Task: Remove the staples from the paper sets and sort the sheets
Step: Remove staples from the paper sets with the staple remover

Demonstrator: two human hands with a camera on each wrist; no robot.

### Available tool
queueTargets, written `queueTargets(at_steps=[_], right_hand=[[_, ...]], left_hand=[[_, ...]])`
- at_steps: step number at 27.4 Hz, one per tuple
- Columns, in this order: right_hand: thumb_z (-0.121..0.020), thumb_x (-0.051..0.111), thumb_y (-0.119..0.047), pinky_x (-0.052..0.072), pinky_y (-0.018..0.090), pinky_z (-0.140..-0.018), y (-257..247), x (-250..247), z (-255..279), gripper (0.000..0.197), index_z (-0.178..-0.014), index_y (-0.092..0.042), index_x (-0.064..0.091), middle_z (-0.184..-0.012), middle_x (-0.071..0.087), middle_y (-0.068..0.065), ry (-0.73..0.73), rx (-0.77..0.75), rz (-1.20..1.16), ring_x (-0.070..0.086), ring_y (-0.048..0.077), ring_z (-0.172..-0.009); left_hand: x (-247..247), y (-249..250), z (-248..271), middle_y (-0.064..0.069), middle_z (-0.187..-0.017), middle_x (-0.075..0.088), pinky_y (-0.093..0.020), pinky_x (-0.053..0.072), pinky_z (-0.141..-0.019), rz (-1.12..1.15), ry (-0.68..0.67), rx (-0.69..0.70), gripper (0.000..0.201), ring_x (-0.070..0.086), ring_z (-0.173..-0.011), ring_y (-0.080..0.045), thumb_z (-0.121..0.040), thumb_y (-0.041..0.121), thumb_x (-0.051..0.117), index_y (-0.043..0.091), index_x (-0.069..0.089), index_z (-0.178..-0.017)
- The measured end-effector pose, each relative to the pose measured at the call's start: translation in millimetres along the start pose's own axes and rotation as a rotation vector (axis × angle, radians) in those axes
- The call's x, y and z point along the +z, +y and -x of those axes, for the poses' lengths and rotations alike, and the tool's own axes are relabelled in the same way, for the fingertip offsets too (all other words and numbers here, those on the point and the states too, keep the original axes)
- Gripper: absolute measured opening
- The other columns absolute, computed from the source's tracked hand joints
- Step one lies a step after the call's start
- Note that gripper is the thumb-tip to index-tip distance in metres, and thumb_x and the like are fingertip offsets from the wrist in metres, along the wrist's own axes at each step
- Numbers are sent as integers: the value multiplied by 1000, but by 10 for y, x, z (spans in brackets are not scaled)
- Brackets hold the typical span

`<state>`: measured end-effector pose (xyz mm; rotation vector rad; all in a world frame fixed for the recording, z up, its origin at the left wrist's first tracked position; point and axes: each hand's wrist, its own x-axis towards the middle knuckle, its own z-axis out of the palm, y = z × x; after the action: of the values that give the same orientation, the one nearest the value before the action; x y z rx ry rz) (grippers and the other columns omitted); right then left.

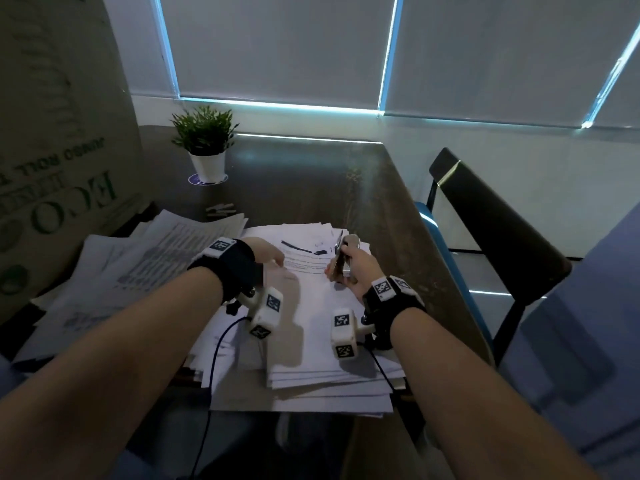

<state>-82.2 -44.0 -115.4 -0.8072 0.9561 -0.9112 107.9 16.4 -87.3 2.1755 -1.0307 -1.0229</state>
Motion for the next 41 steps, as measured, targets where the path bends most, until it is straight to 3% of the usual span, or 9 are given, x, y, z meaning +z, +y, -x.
queueTargets(at_steps=[10, 16, 19, 21, 26, 30, 33, 38, 41], right_hand=[[-94, 63, -38, 43, 26, -57, -172, -221, 73, 29, -83, -11, 63, -81, 67, 7, 209, -204, 311, 61, 19, -69], [-91, 64, -44, 54, 42, -90, -372, -620, 34, 43, -109, -5, 69, -103, 74, 13, -43, -167, 398, 69, 31, -97], [-91, 66, -40, 52, 45, -96, -396, -632, -10, 41, -108, -3, 69, -105, 73, 14, 71, -215, 332, 67, 32, -105], [-89, 68, -42, 48, 53, -102, -398, -573, -49, 43, -109, -4, 69, -111, 72, 15, 116, -248, 175, 66, 35, -110], [-69, 80, -46, 37, 49, -112, -489, -224, -36, 57, -107, -6, 69, -105, 68, 14, -19, -167, -122, 62, 29, -98], [-94, 64, -31, 55, 33, -78, -425, 151, -5, 25, -90, -6, 65, -76, 67, 9, -6, -97, -121, 61, 19, -70], [-91, 67, -38, 52, 37, -78, -225, 271, -101, 33, -90, -6, 65, -92, 66, 17, 59, -44, -18, 63, 29, -82], [-99, 56, -35, 46, 39, -79, 74, 209, -108, 28, -96, -9, 65, -91, 73, 13, 55, -34, 29, 69, 24, -82], [-101, 53, -32, 46, 39, -79, 112, 173, -167, 24, -94, -12, 63, -89, 72, 11, 47, -61, 5, 71, 23, -83]], left_hand=[[-17, -50, 117, -10, -101, 72, -46, 54, -89, 374, 1, 272, 61, 68, -95, -28, -50, 19, 93, 7, 68, -104], [-34, 58, 211, -13, -109, 70, -47, 54, -90, 674, 16, 472, 51, 67, -101, -29, -68, 14, 80, 3, 63, -115], [-54, 140, 258, -15, -111, 68, -41, 57, -82, 749, -108, 448, 38, 68, -97, -30, -81, 14, 71, 4, 61, -117], [-52, 132, 239, -18, -111, 68, -39, 56, -83, 574, -162, 398, 40, 67, -98, -31, -79, 6, 71, 2, 61, -118], [-300, 50, 51, -23, -115, 62, -41, 48, -94, 440, 261, 327, 47, 60, -103, -30, -75, -5, 74, -12, 57, -118], [-828, -210, -217, -22, -120, 59, -39, 45, -91, -150, 451, 28, 50, 56, -115, -37, -83, 21, 72, -9, 56, -119], [-1123, -589, -336, -26, -131, 53, -41, 42, -91, -361, 605, -168, 46, 49, -123, -43, -93, 24, 55, -6, 54, -128], [-1036, -688, -156, -25, -147, 30, -51, 22, -111, -533, 740, -60, 42, 29, -136, -41, -99, 7, 34, 1, 31, -141], [-854, -397, -160, -21, -140, 39, -48, 31, -105, -574, 693, 239, 44, 39, -129, -37, -91, -1, 46, 4, 40, -134]])
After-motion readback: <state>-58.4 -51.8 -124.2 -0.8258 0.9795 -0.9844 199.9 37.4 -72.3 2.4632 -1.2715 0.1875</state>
